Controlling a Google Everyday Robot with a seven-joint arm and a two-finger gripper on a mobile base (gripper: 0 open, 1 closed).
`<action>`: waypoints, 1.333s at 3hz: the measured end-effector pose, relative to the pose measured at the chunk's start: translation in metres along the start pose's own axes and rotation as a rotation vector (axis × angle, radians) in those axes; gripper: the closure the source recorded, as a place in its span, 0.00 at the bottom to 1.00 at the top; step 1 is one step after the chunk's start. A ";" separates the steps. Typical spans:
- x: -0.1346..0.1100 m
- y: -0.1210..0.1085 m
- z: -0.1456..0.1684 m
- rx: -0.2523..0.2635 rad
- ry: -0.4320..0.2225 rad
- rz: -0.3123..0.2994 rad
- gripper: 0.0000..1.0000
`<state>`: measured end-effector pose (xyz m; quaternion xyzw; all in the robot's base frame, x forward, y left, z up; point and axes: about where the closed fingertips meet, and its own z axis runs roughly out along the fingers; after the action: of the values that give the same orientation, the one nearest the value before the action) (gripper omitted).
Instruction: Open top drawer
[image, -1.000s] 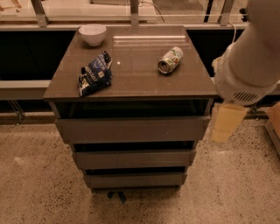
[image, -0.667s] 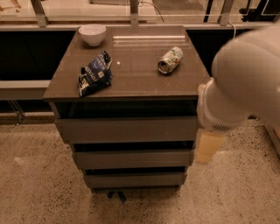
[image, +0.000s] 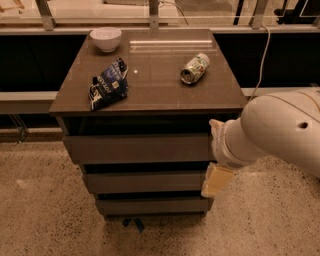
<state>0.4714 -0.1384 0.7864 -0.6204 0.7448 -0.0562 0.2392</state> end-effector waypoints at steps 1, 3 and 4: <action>0.000 -0.001 -0.001 0.004 0.000 0.000 0.00; -0.001 -0.001 0.069 0.037 -0.075 -0.058 0.00; -0.012 -0.007 0.121 0.050 -0.115 -0.145 0.00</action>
Offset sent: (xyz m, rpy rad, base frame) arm 0.0405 0.0102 -0.0707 0.0562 -0.0696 0.0484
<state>0.5304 -0.1025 0.6862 -0.6686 0.6814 -0.0563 0.2923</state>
